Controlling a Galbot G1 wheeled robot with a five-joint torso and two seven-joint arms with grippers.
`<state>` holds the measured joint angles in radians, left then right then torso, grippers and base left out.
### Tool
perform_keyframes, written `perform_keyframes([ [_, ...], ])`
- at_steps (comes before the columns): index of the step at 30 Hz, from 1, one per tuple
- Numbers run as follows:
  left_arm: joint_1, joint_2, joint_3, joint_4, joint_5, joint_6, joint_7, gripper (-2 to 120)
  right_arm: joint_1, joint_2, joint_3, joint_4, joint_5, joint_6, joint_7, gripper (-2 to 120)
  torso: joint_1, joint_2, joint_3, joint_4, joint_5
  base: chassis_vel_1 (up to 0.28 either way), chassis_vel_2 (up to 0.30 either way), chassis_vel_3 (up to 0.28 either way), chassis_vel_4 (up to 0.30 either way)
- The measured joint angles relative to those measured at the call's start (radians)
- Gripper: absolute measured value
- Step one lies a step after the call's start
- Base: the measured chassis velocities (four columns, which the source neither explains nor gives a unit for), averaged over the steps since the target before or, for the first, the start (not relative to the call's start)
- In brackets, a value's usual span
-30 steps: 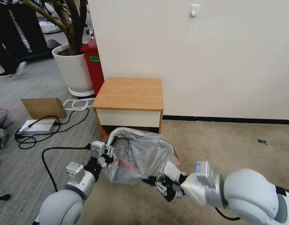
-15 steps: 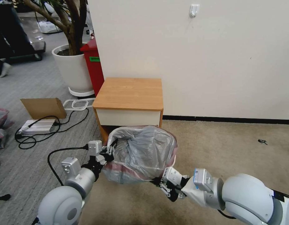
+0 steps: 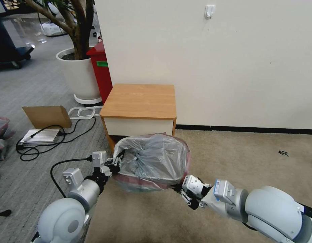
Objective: Pick up the garbage bag from the table and place it over the trash can.
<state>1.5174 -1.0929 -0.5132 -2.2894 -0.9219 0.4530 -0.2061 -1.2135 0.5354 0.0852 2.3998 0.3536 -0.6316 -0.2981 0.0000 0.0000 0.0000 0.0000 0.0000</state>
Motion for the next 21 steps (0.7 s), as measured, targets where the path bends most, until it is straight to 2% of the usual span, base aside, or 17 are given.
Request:
perform_keyframes([
  [17, 0.009, -0.005, -0.027, 0.009, -0.020, 0.007, 0.003, 5, -0.084, 0.010, 0.054, 0.002, -0.097, 0.033, 0.010, 0, 0.000, 0.000, 0.000, 0.0000, 0.0000, 0.000, 0.000, 0.000, 0.000],
  [19, 0.008, -0.005, -0.028, 0.012, -0.020, 0.007, 0.003, 5, -0.091, 0.013, 0.057, 0.009, -0.097, 0.033, 0.022, 3, 0.000, 0.000, 0.000, 0.0000, 0.0000, 0.000, 0.000, 0.000, 0.000],
  [21, -0.001, -0.007, -0.028, 0.034, -0.020, 0.006, -0.002, 5, -0.119, 0.023, 0.068, 0.035, -0.082, 0.033, 0.055, 14, 0.000, 0.000, 0.000, 0.0001, 0.0000, 0.000, 0.000, 0.000, 0.000],
])
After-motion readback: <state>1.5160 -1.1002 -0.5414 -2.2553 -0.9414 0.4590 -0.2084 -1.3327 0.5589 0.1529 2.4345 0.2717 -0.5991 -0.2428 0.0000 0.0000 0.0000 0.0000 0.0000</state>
